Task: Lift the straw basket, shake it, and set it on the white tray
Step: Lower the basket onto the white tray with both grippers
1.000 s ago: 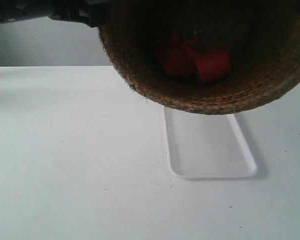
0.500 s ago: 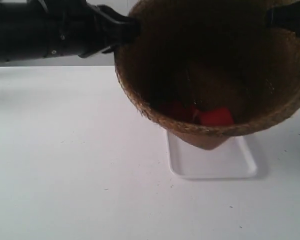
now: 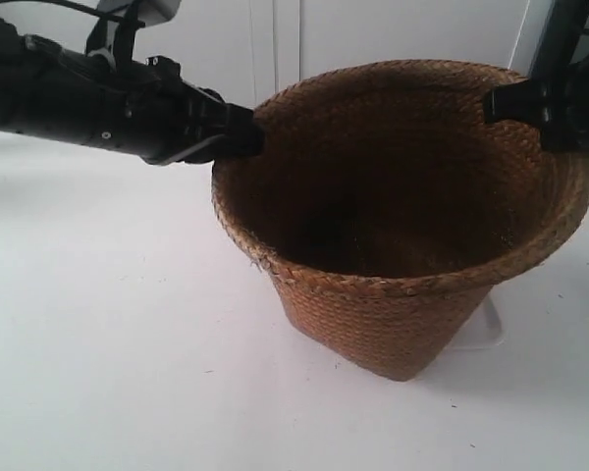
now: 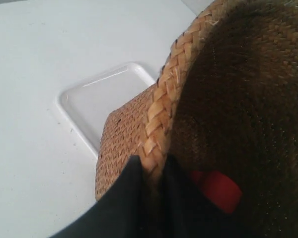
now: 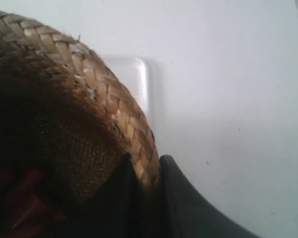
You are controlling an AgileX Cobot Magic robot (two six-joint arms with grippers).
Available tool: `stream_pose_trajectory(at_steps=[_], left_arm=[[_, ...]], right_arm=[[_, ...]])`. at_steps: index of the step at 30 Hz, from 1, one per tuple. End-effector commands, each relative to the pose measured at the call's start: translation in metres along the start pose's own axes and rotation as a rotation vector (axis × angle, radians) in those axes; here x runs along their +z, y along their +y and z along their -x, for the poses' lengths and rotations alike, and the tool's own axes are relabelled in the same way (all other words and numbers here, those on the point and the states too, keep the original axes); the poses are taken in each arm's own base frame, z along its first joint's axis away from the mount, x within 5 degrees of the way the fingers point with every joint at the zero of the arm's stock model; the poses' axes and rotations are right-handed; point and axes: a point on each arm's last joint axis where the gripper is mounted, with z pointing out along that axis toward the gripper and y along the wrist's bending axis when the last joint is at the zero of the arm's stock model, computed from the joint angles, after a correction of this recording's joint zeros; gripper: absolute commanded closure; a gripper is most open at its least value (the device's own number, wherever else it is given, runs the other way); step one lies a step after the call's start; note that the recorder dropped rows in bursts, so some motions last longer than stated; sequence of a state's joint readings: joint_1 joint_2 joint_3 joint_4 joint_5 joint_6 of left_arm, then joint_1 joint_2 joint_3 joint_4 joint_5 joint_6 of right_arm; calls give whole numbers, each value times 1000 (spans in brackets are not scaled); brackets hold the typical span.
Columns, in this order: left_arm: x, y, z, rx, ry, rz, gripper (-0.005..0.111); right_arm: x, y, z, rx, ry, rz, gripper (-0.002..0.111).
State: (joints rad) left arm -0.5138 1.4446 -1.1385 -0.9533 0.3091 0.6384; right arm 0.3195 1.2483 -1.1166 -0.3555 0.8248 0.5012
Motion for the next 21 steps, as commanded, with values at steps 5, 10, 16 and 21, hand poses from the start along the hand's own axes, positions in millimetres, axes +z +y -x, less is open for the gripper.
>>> stream_pose_trajectory(at_steps=[5,10,16,21], left_arm=[[-3,-8,37,13,-37,-54,107],[25,3,32,-13,49,-71,107],[46,14,30,-30,67,-54,107],[56,18,35,-19,66,-51,107]], right_arm=[[-4,-41,18,25,-88,-214,108],[13,-49,18,44,-31,-190,108],[34,-55,19,45,14,-219,108],[47,-60,20,59,26,-223,108]])
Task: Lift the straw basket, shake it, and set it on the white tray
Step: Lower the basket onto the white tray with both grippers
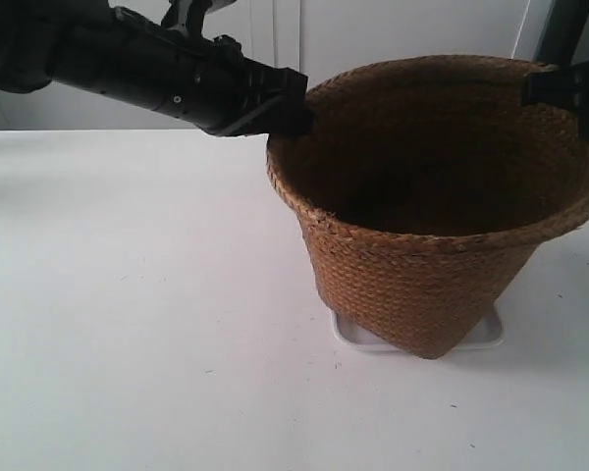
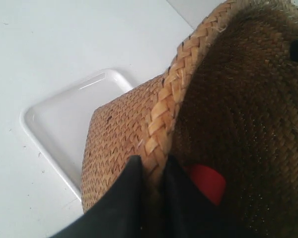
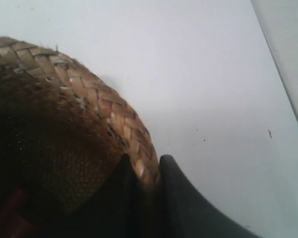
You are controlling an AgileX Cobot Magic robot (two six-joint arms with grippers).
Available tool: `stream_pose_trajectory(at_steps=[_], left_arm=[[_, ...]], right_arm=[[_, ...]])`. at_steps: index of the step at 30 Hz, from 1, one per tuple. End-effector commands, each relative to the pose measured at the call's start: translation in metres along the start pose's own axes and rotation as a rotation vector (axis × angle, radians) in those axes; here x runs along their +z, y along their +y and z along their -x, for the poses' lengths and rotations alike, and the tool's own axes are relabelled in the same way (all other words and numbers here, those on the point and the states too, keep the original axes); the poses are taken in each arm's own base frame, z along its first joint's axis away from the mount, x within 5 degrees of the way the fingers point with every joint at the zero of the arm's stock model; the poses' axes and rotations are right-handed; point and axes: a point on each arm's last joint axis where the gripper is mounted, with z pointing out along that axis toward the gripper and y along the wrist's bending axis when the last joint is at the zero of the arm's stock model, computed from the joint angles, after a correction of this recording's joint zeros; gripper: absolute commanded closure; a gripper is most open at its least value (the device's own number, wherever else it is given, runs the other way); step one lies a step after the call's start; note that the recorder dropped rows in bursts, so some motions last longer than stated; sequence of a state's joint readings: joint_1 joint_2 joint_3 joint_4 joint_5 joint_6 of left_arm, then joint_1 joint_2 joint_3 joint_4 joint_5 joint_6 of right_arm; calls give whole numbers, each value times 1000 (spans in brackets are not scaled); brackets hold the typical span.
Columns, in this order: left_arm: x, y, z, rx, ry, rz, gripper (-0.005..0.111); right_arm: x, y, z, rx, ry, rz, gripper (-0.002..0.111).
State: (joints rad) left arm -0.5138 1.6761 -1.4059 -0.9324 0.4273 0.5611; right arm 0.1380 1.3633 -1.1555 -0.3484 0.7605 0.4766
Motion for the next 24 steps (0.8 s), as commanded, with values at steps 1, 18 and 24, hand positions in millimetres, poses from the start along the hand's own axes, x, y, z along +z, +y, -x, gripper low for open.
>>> stream_pose_trajectory(at_steps=[1,18,24], left_arm=[[5,9,4,21,13,19,107],[15,16,4,62,9,38,29],[-6,-4,30,114,-63,-5,29]], right_arm=[[13,-20,5,-27,5,-115,108],[23,-10,13,2,-73,-11,23],[7,-2,25,79,-221,110,23]])
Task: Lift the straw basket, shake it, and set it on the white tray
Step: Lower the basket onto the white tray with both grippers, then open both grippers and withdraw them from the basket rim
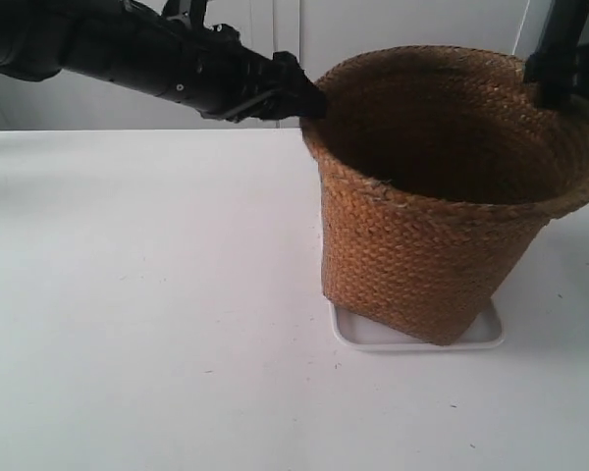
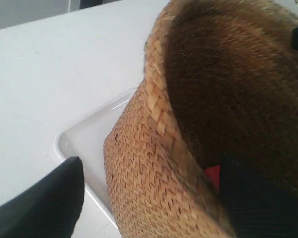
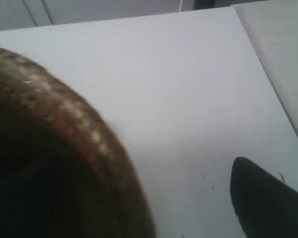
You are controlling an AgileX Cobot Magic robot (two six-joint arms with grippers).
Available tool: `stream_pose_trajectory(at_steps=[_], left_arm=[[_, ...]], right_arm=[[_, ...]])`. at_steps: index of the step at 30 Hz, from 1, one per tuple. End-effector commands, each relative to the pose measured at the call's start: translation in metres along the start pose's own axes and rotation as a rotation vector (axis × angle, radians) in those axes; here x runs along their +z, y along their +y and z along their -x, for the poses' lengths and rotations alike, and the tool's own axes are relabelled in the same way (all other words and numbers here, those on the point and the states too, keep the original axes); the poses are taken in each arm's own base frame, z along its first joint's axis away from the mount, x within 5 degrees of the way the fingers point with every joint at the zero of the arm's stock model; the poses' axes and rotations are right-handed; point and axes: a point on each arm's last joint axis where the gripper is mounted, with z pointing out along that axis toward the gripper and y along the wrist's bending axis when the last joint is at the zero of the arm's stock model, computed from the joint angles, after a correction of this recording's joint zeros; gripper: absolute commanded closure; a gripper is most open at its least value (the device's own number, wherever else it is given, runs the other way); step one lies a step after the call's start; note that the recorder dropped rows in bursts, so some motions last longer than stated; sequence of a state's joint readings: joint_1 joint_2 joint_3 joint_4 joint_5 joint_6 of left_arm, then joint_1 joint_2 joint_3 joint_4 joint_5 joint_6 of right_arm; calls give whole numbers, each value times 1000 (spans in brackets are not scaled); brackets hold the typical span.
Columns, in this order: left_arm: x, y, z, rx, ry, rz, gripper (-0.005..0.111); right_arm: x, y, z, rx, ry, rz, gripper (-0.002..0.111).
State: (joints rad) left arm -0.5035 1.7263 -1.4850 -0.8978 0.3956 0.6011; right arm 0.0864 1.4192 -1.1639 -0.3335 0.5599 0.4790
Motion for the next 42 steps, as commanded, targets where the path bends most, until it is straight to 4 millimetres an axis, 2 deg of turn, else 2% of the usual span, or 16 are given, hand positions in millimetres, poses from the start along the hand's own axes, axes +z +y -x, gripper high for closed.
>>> stream_pose_trajectory(at_steps=[1,6,9,13,15,19,22,28,33,39,42], left_arm=[[-14,-12,18,35,-33,-44,29],[-31,-20,32,162,-81,-10,29],[-53,-31,41,256,-119,11,29],[-93,-50,48,302,-205,29,29],[-111,-59,47,329,-257,38,29],[-142,-72,31,353,-344,35,29],[-163,-83,12,386,-425,33,29],[-191,-101,-40,434,-529,24,29],[-217,-116,-88,486,-584,-83,29],[-240,-126,-145,537,-646,-229,29],[-242,-125,-171,580,-644,-261,29]], right_arm=[[-14,2,12,41,-111,64,23],[-31,2,22,44,-220,102,27],[-56,0,30,37,-322,123,34],[-113,-8,36,51,-489,159,50],[-140,-13,35,67,-563,176,54],[-192,-26,16,131,-684,208,56],[-222,-35,-7,186,-748,240,56],[-280,-57,-63,227,-917,282,56],[-307,-73,-116,251,-1021,299,56],[-306,-88,-171,299,-982,261,56],[-293,-89,-178,318,-878,226,56]])
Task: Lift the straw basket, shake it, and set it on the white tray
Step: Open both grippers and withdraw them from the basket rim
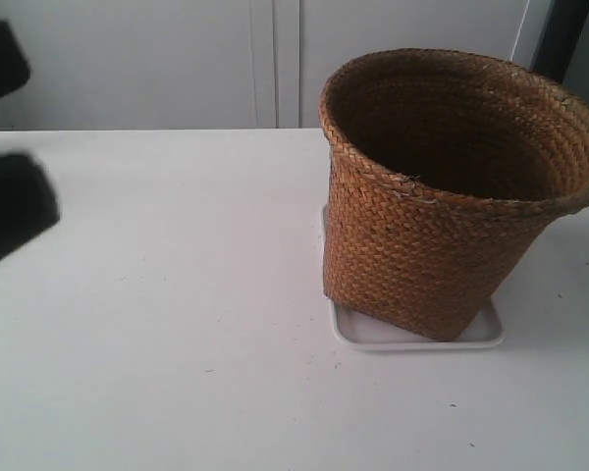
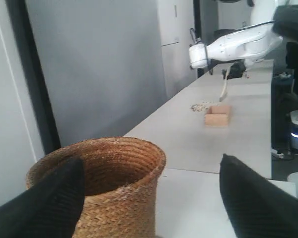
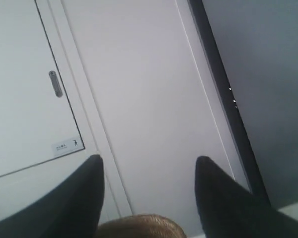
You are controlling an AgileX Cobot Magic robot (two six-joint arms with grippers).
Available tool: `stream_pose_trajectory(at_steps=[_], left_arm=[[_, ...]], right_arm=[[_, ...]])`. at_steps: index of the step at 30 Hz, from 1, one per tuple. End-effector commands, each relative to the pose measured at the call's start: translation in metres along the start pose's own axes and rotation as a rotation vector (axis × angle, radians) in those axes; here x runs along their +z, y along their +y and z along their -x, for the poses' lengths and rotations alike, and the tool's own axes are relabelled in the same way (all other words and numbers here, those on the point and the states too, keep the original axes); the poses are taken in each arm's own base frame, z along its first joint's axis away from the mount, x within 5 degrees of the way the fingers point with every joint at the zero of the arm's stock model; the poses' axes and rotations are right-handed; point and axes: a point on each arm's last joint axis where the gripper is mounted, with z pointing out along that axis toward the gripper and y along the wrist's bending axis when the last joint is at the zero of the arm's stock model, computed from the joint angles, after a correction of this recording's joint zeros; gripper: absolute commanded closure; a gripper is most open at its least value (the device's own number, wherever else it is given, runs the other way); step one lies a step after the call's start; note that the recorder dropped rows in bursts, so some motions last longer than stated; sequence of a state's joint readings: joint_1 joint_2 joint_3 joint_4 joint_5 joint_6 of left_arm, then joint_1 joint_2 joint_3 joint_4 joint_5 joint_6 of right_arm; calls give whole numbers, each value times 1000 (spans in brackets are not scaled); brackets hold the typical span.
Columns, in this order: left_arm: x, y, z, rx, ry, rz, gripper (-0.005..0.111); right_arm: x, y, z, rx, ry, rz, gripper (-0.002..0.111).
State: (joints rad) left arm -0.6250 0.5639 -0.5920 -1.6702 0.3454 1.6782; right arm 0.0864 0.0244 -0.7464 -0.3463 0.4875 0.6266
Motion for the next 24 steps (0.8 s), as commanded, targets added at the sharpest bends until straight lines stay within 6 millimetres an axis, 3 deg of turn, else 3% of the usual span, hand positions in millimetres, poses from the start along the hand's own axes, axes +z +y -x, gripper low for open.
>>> stream_pose_trajectory(at_steps=[1,7,14,24], left_arm=[[-22,-22,-22,13,-35,-80,29],[-38,-38,-61,42,7,-140,29],[-43,-49,-85,80,17,-224,29],[-43,-45,-94,-56,59,-163,29]], right_arm=[[-3,-11,-22,15,147,-101,56],[-7,-19,-36,29,297,-194,56],[-9,-22,-39,27,339,-226,56],[-9,-22,-39,27,339,-226,56]])
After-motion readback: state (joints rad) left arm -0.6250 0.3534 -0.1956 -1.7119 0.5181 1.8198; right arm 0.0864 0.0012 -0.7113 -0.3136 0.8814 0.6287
